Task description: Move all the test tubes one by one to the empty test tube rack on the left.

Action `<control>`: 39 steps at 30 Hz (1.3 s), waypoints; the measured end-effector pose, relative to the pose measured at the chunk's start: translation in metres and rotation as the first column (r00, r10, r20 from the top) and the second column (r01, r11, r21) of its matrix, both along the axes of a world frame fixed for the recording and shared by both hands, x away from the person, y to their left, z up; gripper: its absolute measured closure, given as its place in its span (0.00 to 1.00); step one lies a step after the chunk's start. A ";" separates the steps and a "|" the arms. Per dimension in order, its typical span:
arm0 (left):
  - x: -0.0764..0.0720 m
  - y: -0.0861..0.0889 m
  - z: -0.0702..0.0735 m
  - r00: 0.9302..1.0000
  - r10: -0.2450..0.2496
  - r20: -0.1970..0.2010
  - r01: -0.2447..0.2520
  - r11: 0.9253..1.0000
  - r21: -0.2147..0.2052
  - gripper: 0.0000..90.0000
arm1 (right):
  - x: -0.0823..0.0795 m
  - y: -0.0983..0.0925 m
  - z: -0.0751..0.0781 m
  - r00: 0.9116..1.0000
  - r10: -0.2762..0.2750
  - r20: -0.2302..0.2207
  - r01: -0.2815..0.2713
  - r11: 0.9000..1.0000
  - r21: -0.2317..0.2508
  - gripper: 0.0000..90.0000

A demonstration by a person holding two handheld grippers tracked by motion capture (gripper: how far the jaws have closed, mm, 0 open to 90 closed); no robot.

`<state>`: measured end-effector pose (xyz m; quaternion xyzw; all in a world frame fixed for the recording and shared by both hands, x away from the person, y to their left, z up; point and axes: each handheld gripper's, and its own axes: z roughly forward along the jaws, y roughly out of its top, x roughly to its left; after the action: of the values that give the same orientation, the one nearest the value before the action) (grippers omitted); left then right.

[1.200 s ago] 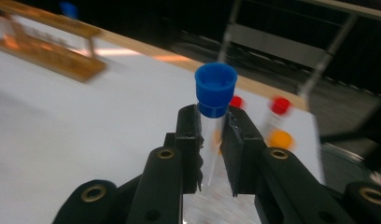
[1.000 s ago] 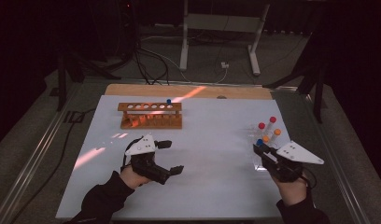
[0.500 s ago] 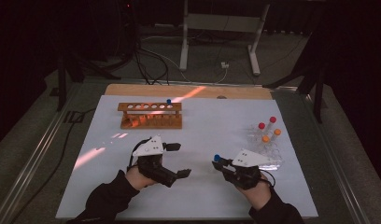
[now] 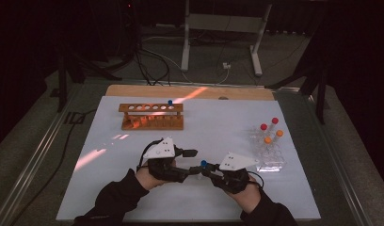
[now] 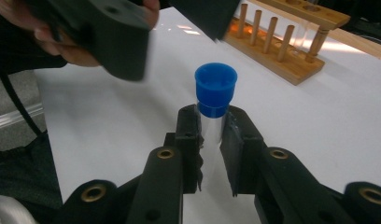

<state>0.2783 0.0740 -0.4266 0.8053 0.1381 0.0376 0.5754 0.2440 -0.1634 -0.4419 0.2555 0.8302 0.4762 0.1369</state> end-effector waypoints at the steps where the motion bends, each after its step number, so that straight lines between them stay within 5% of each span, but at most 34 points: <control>1: 0.000 -0.001 -0.001 1.000 0.003 0.003 -0.003 1.000 0.003 0.54 | 0.000 0.001 0.000 1.000 0.001 0.001 -0.001 1.000 0.001 0.86; 19: 0.002 -0.012 -0.005 0.999 -0.025 0.028 0.023 0.999 0.049 0.84 | 0.001 0.003 0.001 1.000 0.005 -0.005 -0.005 1.000 0.000 0.86; 27: 0.005 -0.011 -0.003 1.000 -0.020 0.021 0.019 0.999 0.047 0.86 | 0.001 0.002 0.000 1.000 0.002 0.003 -0.002 1.000 0.009 0.84; 33: 0.016 -0.001 0.009 0.999 0.024 0.023 -0.025 0.999 0.033 0.86 | -0.003 -0.001 0.000 0.999 -0.016 0.039 0.015 1.000 0.021 0.61; 39: 0.030 0.014 0.022 0.996 0.086 0.033 -0.087 0.996 0.025 0.86 | 0.001 -0.009 -0.003 0.998 -0.053 0.015 0.052 0.997 0.063 0.36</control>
<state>0.3081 0.0879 -0.4046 0.8052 0.1634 0.0771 0.5648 0.2450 -0.1726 -0.4444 0.2775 0.8066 0.5004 0.1484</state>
